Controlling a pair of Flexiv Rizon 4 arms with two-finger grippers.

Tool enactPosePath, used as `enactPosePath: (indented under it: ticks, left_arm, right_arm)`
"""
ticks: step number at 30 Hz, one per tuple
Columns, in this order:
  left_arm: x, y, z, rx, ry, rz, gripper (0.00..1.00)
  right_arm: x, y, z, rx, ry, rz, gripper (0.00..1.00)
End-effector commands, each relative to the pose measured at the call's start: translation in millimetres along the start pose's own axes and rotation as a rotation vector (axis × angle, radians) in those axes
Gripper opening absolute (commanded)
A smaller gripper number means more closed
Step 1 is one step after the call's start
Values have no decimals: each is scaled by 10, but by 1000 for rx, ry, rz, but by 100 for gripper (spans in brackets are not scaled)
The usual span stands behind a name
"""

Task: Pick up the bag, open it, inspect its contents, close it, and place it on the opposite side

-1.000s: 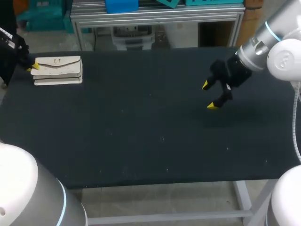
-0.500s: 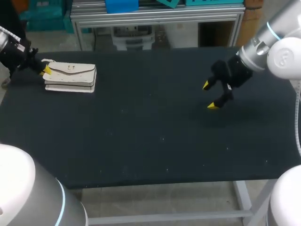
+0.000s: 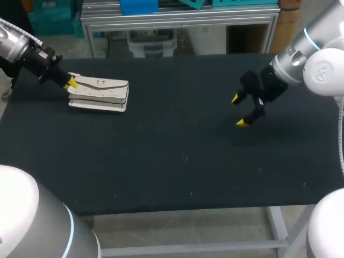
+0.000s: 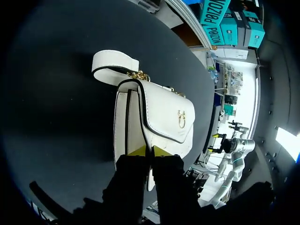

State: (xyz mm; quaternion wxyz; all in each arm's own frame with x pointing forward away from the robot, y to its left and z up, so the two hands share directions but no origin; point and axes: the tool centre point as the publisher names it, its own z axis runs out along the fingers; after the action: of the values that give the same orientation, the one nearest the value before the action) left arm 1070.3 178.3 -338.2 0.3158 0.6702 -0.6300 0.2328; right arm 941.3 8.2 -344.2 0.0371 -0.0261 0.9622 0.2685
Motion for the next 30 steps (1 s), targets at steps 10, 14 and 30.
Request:
enactPosePath:
  ticks: [10,14,30]
  left_arm:
    - [81,185,114,261,-21,3,0]
    - [81,185,114,261,-21,3,0]
    - [630,665,923,485,-167,-77,0]
  right_arm:
    - [-4,5,3,1,1,0,100]
    - [-4,5,3,1,1,0,100]
    - [-4,5,3,1,1,0,100]
